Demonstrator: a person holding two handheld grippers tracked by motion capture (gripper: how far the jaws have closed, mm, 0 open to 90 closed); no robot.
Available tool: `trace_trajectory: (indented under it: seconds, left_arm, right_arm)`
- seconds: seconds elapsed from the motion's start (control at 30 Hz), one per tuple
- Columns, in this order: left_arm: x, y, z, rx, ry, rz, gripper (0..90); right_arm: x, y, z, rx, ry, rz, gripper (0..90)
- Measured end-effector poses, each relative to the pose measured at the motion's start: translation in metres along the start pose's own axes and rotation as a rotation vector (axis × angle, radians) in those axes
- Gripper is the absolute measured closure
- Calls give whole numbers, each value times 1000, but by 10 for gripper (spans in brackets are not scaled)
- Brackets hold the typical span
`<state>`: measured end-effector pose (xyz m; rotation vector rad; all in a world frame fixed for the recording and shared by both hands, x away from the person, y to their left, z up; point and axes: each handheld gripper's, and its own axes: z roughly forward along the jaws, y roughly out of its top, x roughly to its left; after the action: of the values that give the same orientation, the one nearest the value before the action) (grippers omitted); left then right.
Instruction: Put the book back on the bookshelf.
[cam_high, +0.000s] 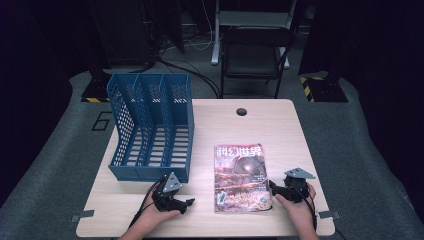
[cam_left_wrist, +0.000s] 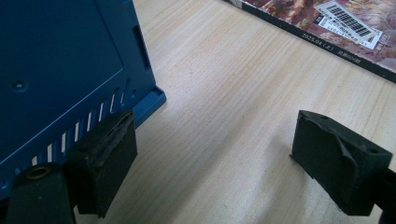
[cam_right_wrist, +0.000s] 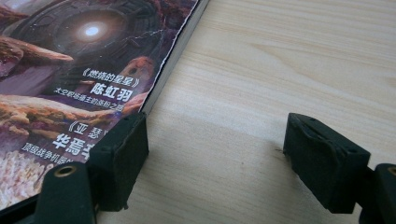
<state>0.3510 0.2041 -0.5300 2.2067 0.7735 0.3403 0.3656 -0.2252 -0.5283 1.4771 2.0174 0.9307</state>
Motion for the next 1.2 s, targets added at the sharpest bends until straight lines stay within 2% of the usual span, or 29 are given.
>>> trace_trajectory:
  seconds: [0.6,0.77,0.87,0.9,0.97,1.0,1.07,1.13,1.2]
  left_arm:
    - [-4,-1,-1,3,15,-14,141]
    - [-8,1,-1,-3,21,-27,167]
    - [-11,4,-1,11,5,-22,221]
    - [-13,6,-1,5,-17,-39,273]
    - [-16,8,0,-3,-32,-49,280]
    - [-20,11,2,-15,-40,-61,291]
    - [-23,15,5,-26,-39,-64,299]
    - [-28,20,11,-37,-68,-90,320]
    - [-32,24,17,-46,-91,-101,321]
  right_arm:
    - [0,-1,0,-5,-4,-7,225]
    - [1,-1,-1,-9,5,-14,280]
    - [2,0,-3,1,5,-15,325]
    - [3,1,-5,12,12,-9,381]
    - [3,2,-5,16,11,-11,402]
    - [4,3,-9,-9,19,-4,425]
    - [4,4,-10,-18,22,-4,431]
    - [6,8,-17,-65,44,28,432]
    - [7,10,-19,-78,76,62,430]
